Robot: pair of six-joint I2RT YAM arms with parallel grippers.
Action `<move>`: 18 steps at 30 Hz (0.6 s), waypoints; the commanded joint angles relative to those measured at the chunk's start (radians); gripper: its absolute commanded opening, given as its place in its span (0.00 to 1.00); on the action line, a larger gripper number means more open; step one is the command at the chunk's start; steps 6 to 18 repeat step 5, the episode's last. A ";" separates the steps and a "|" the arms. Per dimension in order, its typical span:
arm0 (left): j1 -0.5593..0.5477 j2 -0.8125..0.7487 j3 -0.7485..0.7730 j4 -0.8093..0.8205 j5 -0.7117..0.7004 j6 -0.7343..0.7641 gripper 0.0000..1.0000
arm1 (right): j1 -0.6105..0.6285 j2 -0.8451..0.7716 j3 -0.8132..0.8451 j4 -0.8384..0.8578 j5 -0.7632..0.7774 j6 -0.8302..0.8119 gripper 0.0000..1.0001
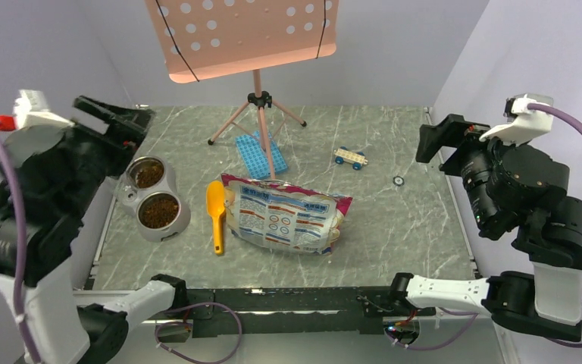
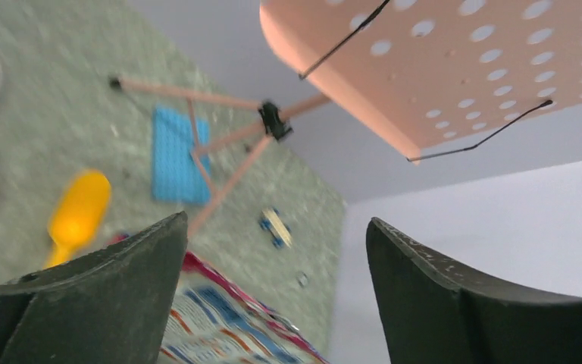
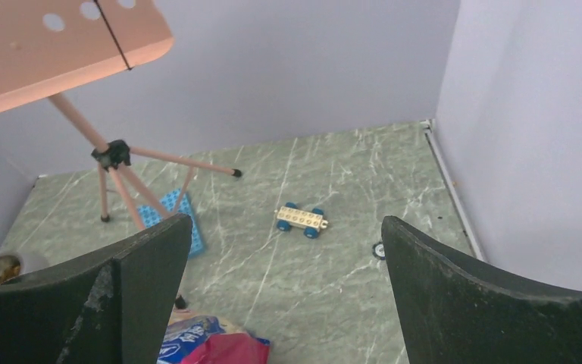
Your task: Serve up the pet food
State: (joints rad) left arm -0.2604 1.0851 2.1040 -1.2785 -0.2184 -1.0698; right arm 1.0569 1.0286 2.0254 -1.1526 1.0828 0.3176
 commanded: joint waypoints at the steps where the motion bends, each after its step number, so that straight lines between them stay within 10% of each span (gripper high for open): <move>1: 0.003 -0.085 0.005 0.171 -0.196 0.361 0.94 | 0.000 -0.072 -0.093 0.238 0.105 -0.178 1.00; 18: 0.003 -0.100 0.045 0.197 -0.245 0.506 0.97 | 0.000 -0.065 -0.076 0.293 0.127 -0.259 1.00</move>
